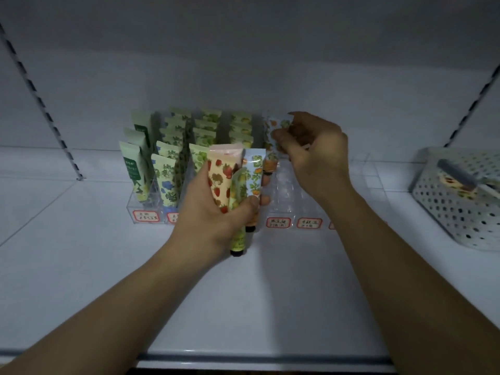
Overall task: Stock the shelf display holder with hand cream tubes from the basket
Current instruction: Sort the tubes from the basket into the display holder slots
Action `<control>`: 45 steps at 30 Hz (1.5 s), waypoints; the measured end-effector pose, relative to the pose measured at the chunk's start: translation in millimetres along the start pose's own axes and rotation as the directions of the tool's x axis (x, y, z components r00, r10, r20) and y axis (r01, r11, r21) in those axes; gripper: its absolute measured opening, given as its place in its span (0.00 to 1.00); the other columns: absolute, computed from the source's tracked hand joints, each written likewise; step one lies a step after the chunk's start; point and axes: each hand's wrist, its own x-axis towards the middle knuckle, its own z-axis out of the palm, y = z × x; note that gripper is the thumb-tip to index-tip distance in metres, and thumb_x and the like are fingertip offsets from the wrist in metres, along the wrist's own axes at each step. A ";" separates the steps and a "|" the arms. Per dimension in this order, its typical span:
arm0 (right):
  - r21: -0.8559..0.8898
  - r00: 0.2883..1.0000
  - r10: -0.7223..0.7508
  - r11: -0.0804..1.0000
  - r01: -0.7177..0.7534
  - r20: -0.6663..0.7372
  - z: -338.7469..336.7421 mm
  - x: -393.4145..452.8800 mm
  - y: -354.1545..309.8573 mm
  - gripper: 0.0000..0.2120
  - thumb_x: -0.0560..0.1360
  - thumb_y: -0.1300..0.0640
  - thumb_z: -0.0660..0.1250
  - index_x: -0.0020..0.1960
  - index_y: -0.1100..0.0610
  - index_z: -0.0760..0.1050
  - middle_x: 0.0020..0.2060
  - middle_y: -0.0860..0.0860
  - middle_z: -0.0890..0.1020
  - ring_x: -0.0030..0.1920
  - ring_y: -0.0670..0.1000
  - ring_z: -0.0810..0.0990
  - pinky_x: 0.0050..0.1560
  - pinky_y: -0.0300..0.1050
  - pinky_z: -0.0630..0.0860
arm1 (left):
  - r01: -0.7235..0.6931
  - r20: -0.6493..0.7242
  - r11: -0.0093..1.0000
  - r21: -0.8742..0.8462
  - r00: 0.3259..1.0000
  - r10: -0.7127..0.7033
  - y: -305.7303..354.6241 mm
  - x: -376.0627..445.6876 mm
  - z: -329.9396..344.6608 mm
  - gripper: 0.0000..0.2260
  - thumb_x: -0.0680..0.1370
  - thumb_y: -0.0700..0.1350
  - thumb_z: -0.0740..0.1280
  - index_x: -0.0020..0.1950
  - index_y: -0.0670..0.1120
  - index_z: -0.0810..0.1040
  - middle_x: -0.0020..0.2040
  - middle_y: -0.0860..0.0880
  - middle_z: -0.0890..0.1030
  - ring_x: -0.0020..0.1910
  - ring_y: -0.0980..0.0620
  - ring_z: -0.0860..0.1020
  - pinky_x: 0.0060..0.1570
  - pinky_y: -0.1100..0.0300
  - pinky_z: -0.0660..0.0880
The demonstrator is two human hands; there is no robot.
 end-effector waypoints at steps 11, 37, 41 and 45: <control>-0.179 0.998 -0.019 0.983 0.028 0.054 5.2 -3.8 2.4 0.13 0.75 0.52 0.74 0.33 0.52 0.77 0.26 0.41 0.77 0.29 0.43 0.76 0.31 0.39 0.70 | 0.078 -0.012 0.989 -0.126 0.997 -0.081 5.7 -0.7 -2.9 0.15 0.76 0.28 0.67 0.61 0.40 0.76 0.48 0.44 0.86 0.46 0.46 0.86 0.40 0.42 0.83; -0.028 0.995 0.076 0.997 -0.078 -0.062 -8.7 -7.1 -22.1 0.04 0.78 0.52 0.69 0.49 0.50 0.81 0.38 0.48 0.83 0.37 0.48 0.82 0.40 0.49 0.80 | -0.009 -0.065 0.995 -0.101 0.998 0.002 0.5 7.4 -15.9 0.05 0.78 0.35 0.70 0.51 0.43 0.78 0.40 0.46 0.83 0.36 0.49 0.83 0.38 0.54 0.83; -0.110 0.999 0.042 0.993 -0.038 0.034 -5.5 -8.5 -19.5 0.08 0.76 0.53 0.72 0.54 0.53 0.83 0.39 0.45 0.83 0.38 0.43 0.80 0.42 0.40 0.78 | -0.034 -0.070 0.996 -0.084 0.997 0.028 2.0 6.3 -15.7 0.06 0.78 0.37 0.70 0.54 0.43 0.78 0.40 0.47 0.84 0.36 0.50 0.83 0.37 0.57 0.82; -0.122 0.997 0.051 0.992 -0.044 0.057 -9.0 -7.4 -21.1 0.08 0.75 0.54 0.75 0.53 0.53 0.84 0.35 0.35 0.78 0.36 0.33 0.78 0.38 0.25 0.71 | -0.031 -0.064 0.995 -0.090 0.998 0.026 3.4 5.0 -14.9 0.06 0.77 0.38 0.70 0.53 0.43 0.78 0.40 0.47 0.83 0.36 0.50 0.83 0.36 0.59 0.81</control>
